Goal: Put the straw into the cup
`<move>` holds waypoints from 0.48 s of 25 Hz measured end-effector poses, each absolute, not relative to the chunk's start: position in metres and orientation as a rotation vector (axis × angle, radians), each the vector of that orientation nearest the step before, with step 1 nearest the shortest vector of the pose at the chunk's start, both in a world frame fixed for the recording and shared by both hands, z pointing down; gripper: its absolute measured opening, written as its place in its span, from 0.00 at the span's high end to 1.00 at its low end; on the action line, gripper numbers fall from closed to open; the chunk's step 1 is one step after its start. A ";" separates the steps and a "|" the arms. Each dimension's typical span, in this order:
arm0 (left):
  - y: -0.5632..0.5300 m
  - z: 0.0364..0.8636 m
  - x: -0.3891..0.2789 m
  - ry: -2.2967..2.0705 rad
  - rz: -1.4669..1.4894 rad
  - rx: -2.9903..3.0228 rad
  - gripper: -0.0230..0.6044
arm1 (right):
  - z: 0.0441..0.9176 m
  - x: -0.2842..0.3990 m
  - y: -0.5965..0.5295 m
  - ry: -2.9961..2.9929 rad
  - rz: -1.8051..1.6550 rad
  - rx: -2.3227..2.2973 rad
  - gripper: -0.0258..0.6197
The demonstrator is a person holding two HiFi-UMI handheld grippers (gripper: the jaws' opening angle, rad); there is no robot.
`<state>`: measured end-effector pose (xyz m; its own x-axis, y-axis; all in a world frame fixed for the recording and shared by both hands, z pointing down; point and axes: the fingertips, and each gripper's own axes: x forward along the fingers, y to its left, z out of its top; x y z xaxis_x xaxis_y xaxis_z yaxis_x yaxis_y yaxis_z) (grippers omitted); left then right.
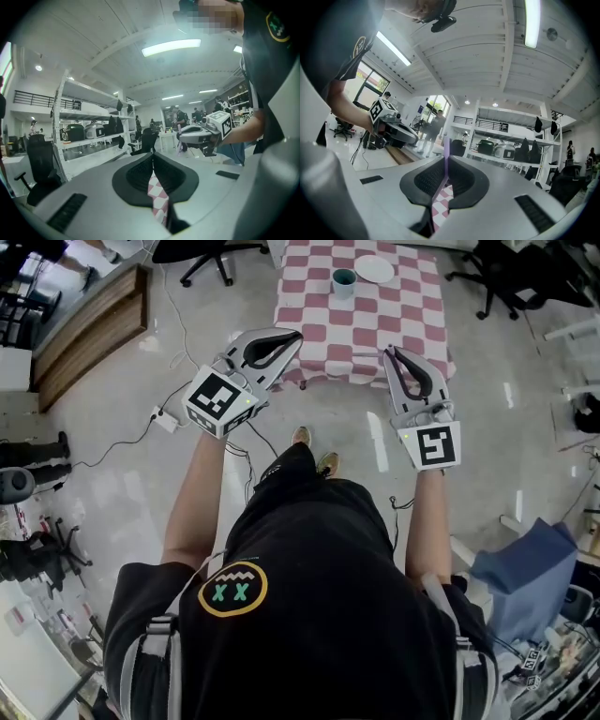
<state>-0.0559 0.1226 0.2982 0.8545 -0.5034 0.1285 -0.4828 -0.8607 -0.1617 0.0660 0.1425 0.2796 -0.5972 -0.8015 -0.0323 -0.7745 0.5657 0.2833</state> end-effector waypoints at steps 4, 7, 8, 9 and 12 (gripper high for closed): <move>0.125 0.297 -0.050 0.774 -0.256 -2.903 0.93 | 0.277 0.068 0.143 -2.699 -0.428 1.346 0.89; 0.124 0.296 -0.045 0.764 -0.258 -2.898 0.93 | 0.275 0.068 0.141 -2.704 -0.440 1.344 0.89; 0.123 0.295 -0.044 0.763 -0.257 -2.898 0.93 | 0.275 0.069 0.140 -2.703 -0.443 1.343 0.89; 0.122 0.295 -0.043 0.761 -0.256 -2.898 0.93 | 0.275 0.069 0.139 -2.703 -0.444 1.342 0.89; 0.115 0.296 -0.040 0.754 -0.255 -2.898 0.93 | 0.277 0.070 0.133 -2.703 -0.444 1.343 0.89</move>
